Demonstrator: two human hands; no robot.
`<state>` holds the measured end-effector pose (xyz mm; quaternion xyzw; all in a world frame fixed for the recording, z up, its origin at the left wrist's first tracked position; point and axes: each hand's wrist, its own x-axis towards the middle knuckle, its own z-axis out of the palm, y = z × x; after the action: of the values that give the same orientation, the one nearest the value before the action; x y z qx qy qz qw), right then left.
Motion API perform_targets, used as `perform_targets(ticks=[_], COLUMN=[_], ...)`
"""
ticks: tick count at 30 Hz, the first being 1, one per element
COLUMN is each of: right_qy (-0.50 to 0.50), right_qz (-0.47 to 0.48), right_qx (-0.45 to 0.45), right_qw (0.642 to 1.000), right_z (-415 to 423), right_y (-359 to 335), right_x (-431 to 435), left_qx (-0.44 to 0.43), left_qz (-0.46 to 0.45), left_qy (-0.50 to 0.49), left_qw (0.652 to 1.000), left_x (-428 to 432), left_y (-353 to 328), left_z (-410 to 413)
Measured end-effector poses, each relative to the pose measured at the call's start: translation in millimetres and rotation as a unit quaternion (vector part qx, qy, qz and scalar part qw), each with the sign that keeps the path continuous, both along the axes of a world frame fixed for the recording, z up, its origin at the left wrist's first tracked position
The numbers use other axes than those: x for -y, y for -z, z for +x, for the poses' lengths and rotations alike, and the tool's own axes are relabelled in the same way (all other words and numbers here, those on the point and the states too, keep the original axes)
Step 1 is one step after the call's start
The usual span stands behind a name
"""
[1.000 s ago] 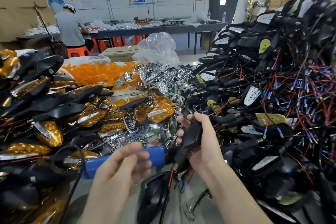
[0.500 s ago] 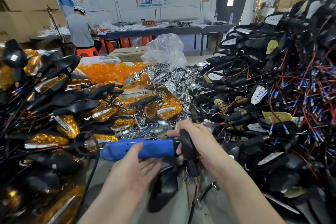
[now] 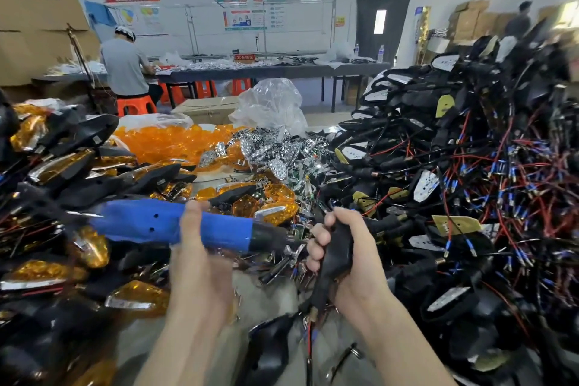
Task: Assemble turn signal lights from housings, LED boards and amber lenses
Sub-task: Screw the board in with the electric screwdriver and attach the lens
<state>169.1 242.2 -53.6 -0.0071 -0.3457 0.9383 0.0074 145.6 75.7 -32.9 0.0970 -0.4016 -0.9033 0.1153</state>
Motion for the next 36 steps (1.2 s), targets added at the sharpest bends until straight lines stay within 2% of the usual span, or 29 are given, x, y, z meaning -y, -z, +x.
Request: perform_targets(ticks=[2, 4, 8, 16, 22, 26, 36], right_qy=[-0.001, -0.006, -0.002, 0.004, 0.025, 0.031, 0.094], right_qz=[-0.043, -0.05, 0.025, 0.028, 0.033, 0.035, 0.09], right_qx=[-0.012, -0.003, 0.074, 0.078, 0.086, 0.077, 0.086], right_qw=[0.999, 0.999, 0.997, 0.997, 0.995, 0.996, 0.988], right_z=[-1.8, -5.8, -17.5, -27.0, -30.0, -29.8, -33.9], right_y=[3.9, 7.3, 11.0, 12.0, 11.2, 12.6, 18.2], right_x=[0.6, 4.7, 12.1, 19.7, 23.3, 22.3, 25.3], left_qx=[-0.06, -0.12, -0.185, -0.197, -0.166, -0.161, -0.137], left_qz=[0.065, 0.081, 0.089, 0.091, 0.056, 0.061, 0.053], left_qy=[0.022, 0.047, 0.059, 0.047, -0.025, -0.035, -0.065], left_qw=[0.996, 0.988, 0.977, 0.975, 0.984, 0.984, 0.987], left_x=[8.4, 14.8, 13.8, 3.1, -10.1, -11.9, -27.5], left_y=[-14.5, -29.7, -53.1, -56.6, -42.2, -35.9, -32.3], left_z=[-13.0, -23.2, -37.8, -55.4, -63.8, -66.1, -60.8])
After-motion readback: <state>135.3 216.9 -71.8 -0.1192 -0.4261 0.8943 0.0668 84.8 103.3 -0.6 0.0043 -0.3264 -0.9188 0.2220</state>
